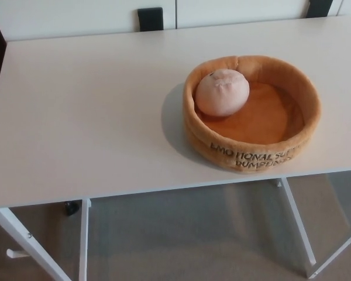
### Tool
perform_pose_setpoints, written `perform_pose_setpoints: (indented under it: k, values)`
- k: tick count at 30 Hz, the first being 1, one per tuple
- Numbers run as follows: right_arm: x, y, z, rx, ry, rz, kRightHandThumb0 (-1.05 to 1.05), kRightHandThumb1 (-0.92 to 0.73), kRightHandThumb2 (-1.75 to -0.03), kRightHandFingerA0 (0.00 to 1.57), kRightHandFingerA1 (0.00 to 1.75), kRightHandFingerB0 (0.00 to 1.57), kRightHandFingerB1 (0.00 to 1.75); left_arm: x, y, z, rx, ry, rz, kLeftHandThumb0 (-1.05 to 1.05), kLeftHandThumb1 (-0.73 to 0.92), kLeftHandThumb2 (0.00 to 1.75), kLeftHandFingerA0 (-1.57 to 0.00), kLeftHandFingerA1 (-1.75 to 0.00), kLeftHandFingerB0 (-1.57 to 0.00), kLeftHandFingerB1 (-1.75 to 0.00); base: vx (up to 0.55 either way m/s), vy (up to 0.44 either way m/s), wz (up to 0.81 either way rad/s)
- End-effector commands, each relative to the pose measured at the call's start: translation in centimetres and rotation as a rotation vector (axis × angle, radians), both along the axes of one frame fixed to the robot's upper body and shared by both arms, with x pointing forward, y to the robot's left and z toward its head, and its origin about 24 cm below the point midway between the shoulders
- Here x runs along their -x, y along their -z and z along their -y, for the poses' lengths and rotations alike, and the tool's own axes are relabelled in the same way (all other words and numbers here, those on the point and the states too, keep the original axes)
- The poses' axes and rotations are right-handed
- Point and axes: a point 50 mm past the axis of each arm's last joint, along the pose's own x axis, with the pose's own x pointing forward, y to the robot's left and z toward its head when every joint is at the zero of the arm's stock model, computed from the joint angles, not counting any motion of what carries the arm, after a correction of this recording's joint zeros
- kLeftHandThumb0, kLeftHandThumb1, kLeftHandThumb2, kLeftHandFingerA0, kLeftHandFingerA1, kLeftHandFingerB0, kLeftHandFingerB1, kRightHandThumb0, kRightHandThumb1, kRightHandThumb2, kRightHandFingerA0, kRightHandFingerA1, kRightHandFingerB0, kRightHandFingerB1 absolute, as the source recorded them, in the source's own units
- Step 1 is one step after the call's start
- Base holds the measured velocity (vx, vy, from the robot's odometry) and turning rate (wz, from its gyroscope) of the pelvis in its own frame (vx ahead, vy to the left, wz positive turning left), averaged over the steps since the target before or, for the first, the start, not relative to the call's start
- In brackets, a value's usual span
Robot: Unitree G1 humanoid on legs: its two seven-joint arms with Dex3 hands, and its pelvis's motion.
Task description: The robot walks towards a table in front, picks a dumpling toy with left hand and puts it in an orange round plate
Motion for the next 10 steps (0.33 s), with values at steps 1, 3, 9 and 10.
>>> perform_pose_setpoints:
  k: [1,3,9,10]
  values:
    - [0.05,-0.37,0.77,0.015,0.010,-0.002,-0.49,-0.62,-0.59,0.86,0.70,0.53,0.38,-0.15,-0.43,-0.73,-0.038,-0.003,0.030,-0.71,0.87,0.66,-0.28,-0.39,-0.21,-0.31,0.00,0.000,0.00]
    - [0.13,-0.38,0.79,0.016,0.006,-0.006,-0.48,-0.63,-0.59,0.87,0.73,0.52,0.38,-0.11,-0.42,-0.73,-0.041,-0.003,0.031,-0.70,0.87,0.66,-0.32,-0.41,-0.26,-0.32,0.00,0.000,0.00]
    - [0.06,-0.41,0.86,0.018,0.007,-0.008,-0.49,-0.62,-0.59,0.85,0.73,0.54,0.38,-0.22,-0.46,-0.78,-0.049,0.007,0.031,-0.76,0.77,0.75,-0.32,-0.45,-0.26,-0.36,0.00,0.000,0.00]
    - [0.06,-0.41,0.86,0.018,0.007,-0.008,-0.49,-0.62,-0.59,0.85,0.73,0.54,0.38,-0.22,-0.46,-0.78,-0.049,0.007,0.031,-0.76,0.77,0.75,-0.32,-0.45,-0.26,-0.36,0.00,0.000,0.00]
